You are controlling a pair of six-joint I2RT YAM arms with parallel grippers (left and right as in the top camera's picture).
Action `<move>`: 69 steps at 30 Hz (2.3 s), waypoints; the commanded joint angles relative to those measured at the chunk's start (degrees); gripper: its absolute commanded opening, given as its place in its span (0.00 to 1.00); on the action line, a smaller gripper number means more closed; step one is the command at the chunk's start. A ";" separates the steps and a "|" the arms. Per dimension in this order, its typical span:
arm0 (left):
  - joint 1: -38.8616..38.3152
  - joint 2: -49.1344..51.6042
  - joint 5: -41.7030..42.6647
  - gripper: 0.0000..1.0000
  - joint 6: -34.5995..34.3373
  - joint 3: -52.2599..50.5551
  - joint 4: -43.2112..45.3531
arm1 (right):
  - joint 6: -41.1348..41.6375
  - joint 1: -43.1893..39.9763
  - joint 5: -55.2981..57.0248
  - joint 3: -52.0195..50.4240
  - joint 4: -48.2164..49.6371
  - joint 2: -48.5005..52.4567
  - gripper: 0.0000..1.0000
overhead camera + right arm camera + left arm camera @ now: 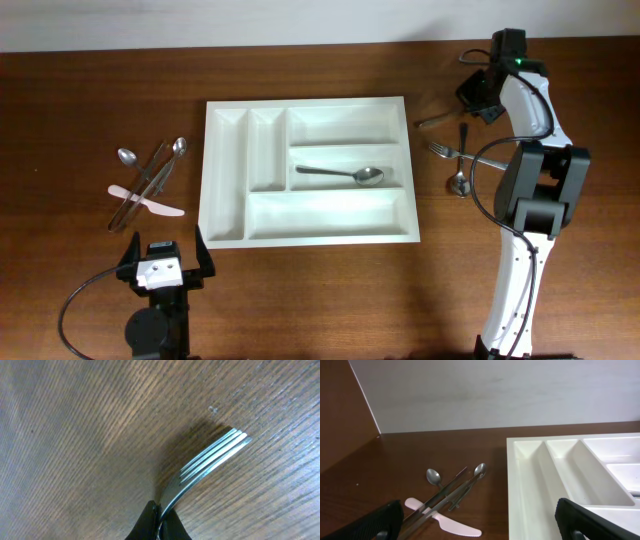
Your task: Pack container
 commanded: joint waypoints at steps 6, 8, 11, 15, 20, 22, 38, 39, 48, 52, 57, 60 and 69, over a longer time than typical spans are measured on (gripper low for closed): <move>0.31 -0.55 0.66 0.99 0.55 -0.11 -0.28 | -5.27 0.35 1.33 9.33 -4.28 1.29 0.04; 0.31 -0.55 0.66 0.99 0.55 -0.11 -0.28 | -6.60 0.35 2.10 9.99 -4.33 1.29 0.04; 0.31 -0.55 0.66 0.99 0.55 -0.11 -0.28 | -6.60 0.35 2.05 10.54 -6.03 1.29 0.04; 0.31 -0.55 0.66 0.99 0.55 -0.11 -0.28 | -8.63 0.72 1.16 12.26 -8.70 1.29 0.04; 0.31 -0.55 0.63 0.99 0.55 -0.11 -0.28 | -9.84 1.62 0.94 18.16 -12.48 1.29 0.04; 0.31 -0.55 0.63 0.99 0.55 -0.11 -0.28 | -9.79 2.19 0.79 20.85 -13.90 1.29 0.04; 0.31 -0.50 0.63 0.99 0.55 -0.11 -0.28 | 3.04 13.31 3.82 28.83 -25.29 1.29 0.04; 0.31 -0.50 0.66 0.99 0.55 -0.11 -0.28 | 3.74 14.32 3.96 28.83 -25.49 1.29 0.04; 0.31 -0.50 0.63 0.99 0.55 -0.11 -0.28 | 11.91 21.53 5.16 28.83 -28.04 1.29 0.04; 0.31 -0.50 0.63 0.99 0.55 -0.11 -0.28 | 16.96 23.91 5.14 28.83 -28.28 1.29 0.04; 0.31 -0.50 0.66 0.99 0.55 -0.11 -0.28 | 20.83 26.47 6.23 28.81 -29.07 1.31 0.04; 0.31 -0.50 0.63 0.99 0.55 -0.11 -0.28 | 23.80 27.43 6.95 28.81 -29.86 1.38 0.04; 0.31 -0.50 0.63 0.99 0.55 -0.11 -0.28 | 28.48 28.55 7.93 25.88 -28.65 1.57 0.04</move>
